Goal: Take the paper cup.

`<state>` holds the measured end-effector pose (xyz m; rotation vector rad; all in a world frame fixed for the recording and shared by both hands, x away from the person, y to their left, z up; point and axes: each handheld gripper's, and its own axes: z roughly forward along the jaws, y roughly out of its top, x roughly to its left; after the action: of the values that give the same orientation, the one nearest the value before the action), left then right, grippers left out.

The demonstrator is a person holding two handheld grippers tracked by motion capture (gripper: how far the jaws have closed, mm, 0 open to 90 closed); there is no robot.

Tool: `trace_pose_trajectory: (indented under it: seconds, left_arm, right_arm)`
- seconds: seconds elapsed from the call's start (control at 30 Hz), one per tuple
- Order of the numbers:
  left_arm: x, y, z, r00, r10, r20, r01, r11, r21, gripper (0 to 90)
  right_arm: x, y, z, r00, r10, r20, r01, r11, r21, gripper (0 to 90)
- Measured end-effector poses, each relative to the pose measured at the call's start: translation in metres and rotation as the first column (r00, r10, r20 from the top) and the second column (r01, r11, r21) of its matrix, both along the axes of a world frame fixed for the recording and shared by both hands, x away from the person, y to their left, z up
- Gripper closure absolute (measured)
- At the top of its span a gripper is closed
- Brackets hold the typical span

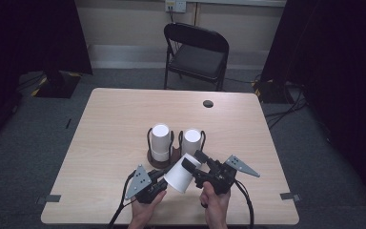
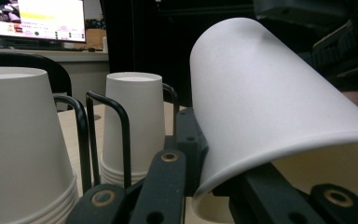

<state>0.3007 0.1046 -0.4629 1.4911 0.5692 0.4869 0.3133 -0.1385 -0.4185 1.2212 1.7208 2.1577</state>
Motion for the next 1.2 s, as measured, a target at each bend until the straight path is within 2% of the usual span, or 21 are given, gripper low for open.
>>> trace_pose_trajectory:
  seconds: [0.1, 0.13, 0.23, 0.33, 0.4, 0.47, 0.53, 0.7, 0.77, 0.93, 1.0, 1.07, 1.2]
  left_arm:
    - [0.001, 0.001, 0.001, 1.0000, 0.008, -0.003, -0.008, 0.9997, 0.022, 86.3]
    - [0.001, 0.002, 0.001, 0.9992, 0.039, 0.000, -0.039, 0.9985, 0.039, 86.3]
    - [0.002, 0.003, 0.002, 0.9983, 0.059, -0.003, -0.058, 0.9951, 0.080, 86.2]
    - [0.002, 0.007, 0.004, 0.9973, 0.073, -0.011, -0.072, 0.9927, 0.097, 86.2]
    - [0.003, 0.009, 0.005, 0.9976, 0.064, -0.028, -0.061, 0.9935, 0.096, 86.2]
    - [0.005, 0.012, 0.008, 0.9974, 0.053, -0.048, -0.047, 0.9925, 0.113, 86.1]
    - [0.006, 0.013, 0.010, 0.9973, 0.047, -0.056, -0.040, 0.9922, 0.118, 86.1]
    - [0.010, 0.013, 0.013, 0.9944, 0.048, -0.094, -0.039, 0.9943, 0.100, 86.2]
    - [0.011, 0.013, 0.014, 0.9937, 0.047, -0.102, -0.036, 0.9932, 0.111, 86.2]
    - [0.013, 0.013, 0.016, 0.9906, 0.036, -0.132, -0.014, 0.9861, 0.165, 86.2]
    - [0.015, 0.014, 0.017, 0.9893, 0.004, -0.146, 0.021, 0.9851, 0.170, 86.3]
    - [0.016, 0.014, 0.019, 0.9876, 0.004, -0.157, 0.026, 0.9824, 0.185, 86.4]
    - [0.019, 0.014, 0.022, 0.9849, -0.006, -0.173, 0.045, 0.9731, 0.226, 86.4]
  right_arm:
    - [-0.001, -0.001, 0.001, 0.9999, -0.004, 0.014, 0.004, 1.000, -0.026, 19.0]
    - [-0.001, -0.001, 0.001, 0.9998, -0.008, 0.018, 0.009, 0.999, -0.032, 18.5]
    - [-0.001, -0.003, 0.001, 0.9995, -0.022, 0.021, 0.023, 0.998, -0.055, 16.7]
    - [-0.002, -0.004, 0.000, 0.9994, -0.021, 0.026, 0.023, 0.997, -0.075, 14.7]
    - [-0.003, -0.005, -0.001, 0.9992, -0.023, 0.032, 0.026, 0.996, -0.087, 13.2]
    - [-0.003, -0.005, -0.002, 0.9991, -0.011, 0.040, 0.015, 0.995, -0.103, 13.1]
    - [-0.004, -0.005, -0.003, 0.9986, -0.012, 0.052, 0.020, 0.989, -0.146, 12.9]
    - [-0.007, -0.006, -0.005, 0.9977, 0.008, 0.067, 0.005, 0.983, -0.185, 12.7]
    - [-0.010, -0.007, -0.004, 0.9968, 0.008, 0.080, 0.009, 0.979, -0.203, 12.7]
    - [-0.015, -0.009, -0.007, 0.9960, 0.026, 0.086, -0.005, 0.973, -0.231, 12.8]
    - [-0.017, -0.011, -0.009, 0.9952, 0.027, 0.094, -0.004, 0.972, -0.236, 13.6]
    - [-0.020, -0.012, -0.011, 0.9949, 0.024, 0.098, 0.001, 0.968, -0.250, 13.7]
    - [-0.024, -0.016, -0.011, 0.9943, 0.017, 0.106, 0.013, 0.962, -0.273, 14.0]
